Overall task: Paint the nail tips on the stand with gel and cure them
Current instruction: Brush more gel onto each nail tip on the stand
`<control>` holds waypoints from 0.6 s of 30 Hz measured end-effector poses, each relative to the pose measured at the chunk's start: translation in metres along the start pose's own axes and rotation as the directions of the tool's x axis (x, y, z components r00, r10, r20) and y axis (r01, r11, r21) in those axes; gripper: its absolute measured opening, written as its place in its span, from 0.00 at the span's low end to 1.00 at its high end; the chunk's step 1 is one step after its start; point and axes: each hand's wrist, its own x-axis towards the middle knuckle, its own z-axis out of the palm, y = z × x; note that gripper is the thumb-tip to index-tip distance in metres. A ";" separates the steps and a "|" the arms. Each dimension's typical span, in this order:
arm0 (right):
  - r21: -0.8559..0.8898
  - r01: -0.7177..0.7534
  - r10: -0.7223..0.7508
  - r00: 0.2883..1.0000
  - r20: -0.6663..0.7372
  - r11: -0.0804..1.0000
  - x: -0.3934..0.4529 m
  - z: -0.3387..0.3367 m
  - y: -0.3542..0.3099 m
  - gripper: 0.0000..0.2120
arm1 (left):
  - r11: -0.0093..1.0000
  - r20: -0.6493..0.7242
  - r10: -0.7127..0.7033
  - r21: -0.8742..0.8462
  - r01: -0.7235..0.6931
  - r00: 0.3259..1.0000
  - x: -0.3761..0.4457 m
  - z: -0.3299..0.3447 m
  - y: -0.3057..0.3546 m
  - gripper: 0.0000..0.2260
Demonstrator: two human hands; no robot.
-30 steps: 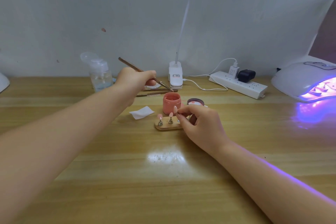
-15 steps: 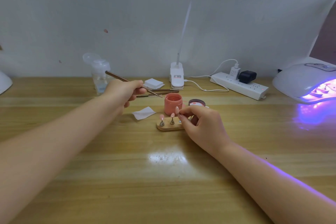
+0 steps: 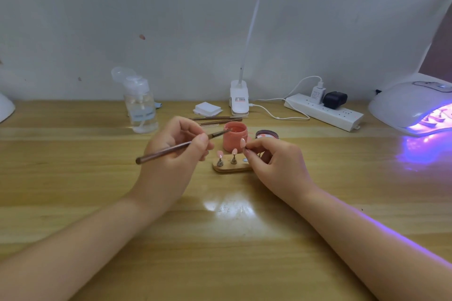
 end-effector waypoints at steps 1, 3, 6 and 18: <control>0.000 -0.004 0.004 1.000 0.004 1.000 0.000 0.000 0.000 0.05 | 1.000 0.024 0.018 0.008 -0.018 1.000 -0.005 0.002 -0.001 0.01; 0.007 -0.015 0.015 1.000 0.011 1.000 0.000 -0.001 -0.001 0.04 | 0.997 0.074 0.042 0.057 -0.046 0.996 -0.013 0.005 -0.003 0.04; 0.012 -0.009 0.009 1.000 0.022 1.000 0.000 -0.001 -0.003 0.04 | 0.990 0.103 0.063 0.119 -0.075 0.993 -0.017 0.006 -0.004 0.06; 0.010 0.001 -0.002 1.000 0.007 1.000 -0.002 -0.002 -0.004 0.04 | 0.967 0.134 0.121 0.209 -0.147 0.984 -0.018 0.006 -0.005 0.06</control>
